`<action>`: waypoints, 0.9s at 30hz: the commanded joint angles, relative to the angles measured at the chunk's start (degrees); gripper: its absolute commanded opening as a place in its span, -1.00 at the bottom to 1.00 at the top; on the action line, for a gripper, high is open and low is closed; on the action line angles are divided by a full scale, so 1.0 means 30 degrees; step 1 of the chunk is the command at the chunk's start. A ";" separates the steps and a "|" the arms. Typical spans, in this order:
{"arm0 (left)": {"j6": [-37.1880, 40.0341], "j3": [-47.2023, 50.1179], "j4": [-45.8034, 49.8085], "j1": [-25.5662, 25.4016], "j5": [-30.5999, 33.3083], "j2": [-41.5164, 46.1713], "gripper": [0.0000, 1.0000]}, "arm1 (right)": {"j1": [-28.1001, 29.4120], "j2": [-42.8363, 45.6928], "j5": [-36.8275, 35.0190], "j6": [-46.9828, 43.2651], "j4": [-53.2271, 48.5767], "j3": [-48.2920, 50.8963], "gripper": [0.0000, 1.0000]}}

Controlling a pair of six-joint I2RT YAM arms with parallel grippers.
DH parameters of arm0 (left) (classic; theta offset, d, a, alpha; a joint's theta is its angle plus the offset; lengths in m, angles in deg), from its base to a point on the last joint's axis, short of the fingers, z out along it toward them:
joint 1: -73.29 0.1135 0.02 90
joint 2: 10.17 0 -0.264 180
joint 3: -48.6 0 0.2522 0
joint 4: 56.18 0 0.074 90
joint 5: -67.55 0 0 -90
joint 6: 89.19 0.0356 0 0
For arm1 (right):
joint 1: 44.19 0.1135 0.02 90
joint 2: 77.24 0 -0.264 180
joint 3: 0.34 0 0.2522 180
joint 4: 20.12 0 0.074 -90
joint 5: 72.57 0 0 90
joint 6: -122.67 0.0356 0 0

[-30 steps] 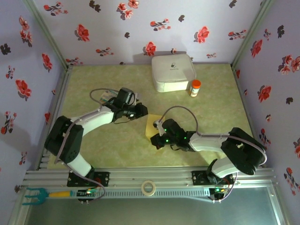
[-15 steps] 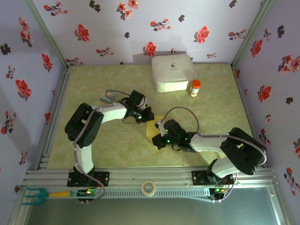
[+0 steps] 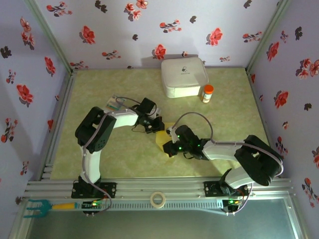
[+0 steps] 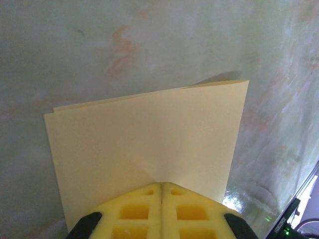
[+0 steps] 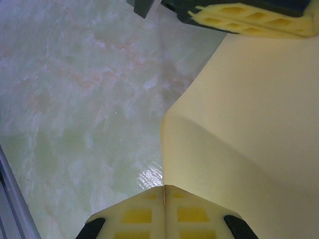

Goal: Fold a paper plane with a square sheet of paper (pick it up from the middle)
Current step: Third fold the triangle at the center of the table.

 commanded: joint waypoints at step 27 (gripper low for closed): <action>0.0367 0.0217 0.0912 0.0003 0.0226 -0.0440 -0.98 | -0.1266 -0.1444 -0.3156 0.0475 -0.5005 -0.2670 -0.97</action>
